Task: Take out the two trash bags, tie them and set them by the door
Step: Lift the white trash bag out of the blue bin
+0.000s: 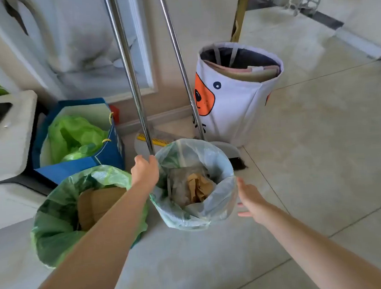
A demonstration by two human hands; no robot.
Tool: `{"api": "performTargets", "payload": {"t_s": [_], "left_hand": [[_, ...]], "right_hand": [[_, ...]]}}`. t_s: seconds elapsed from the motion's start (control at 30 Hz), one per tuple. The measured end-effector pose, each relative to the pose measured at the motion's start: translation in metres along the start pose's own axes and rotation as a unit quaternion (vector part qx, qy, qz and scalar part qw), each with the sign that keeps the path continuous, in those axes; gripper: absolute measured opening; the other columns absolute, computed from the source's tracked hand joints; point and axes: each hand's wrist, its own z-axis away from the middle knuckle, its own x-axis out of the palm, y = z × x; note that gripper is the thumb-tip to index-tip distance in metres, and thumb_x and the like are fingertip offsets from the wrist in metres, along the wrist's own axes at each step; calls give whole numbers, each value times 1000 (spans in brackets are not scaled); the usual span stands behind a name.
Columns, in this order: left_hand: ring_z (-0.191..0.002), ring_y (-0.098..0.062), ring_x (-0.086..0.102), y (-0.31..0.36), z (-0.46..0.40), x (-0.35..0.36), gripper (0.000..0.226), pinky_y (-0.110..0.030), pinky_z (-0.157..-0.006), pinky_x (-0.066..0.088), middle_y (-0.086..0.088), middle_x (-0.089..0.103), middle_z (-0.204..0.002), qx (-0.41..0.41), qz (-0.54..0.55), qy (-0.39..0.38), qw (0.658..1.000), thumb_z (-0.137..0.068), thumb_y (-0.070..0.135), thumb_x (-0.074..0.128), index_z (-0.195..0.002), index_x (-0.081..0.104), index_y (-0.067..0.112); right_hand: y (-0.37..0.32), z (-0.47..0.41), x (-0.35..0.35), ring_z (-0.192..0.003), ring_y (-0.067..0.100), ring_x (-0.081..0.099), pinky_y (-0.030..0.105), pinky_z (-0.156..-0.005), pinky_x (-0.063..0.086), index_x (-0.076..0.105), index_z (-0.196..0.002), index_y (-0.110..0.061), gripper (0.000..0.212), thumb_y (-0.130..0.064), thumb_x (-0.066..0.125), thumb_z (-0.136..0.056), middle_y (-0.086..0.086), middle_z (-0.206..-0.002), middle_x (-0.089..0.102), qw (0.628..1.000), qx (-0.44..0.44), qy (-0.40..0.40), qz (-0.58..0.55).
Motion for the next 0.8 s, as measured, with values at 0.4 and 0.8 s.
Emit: {"api": "performTargets", "payload": {"t_s": [0.4, 0.8], "left_hand": [[-98, -40, 64, -17, -54, 11, 20, -47, -86, 54, -25, 63, -107, -111, 58, -84, 989, -86, 1, 51, -101, 58, -8], [-72, -18, 56, 9, 0, -16, 17, -30, -65, 49, -3, 65, -83, 47, 34, 23, 998, -82, 7, 66, -95, 75, 13]], "right_hand": [[-16, -9, -7, -79, 25, 61, 36, -58, 51, 51, -103, -13, 16, -27, 45, -98, 12, -92, 61, 981, 36, -92, -165], [-51, -14, -5, -77, 27, 61, 39, -70, 56, 61, -93, -15, 21, -5, 47, -82, 8, -78, 61, 977, -198, 20, -72]]}}
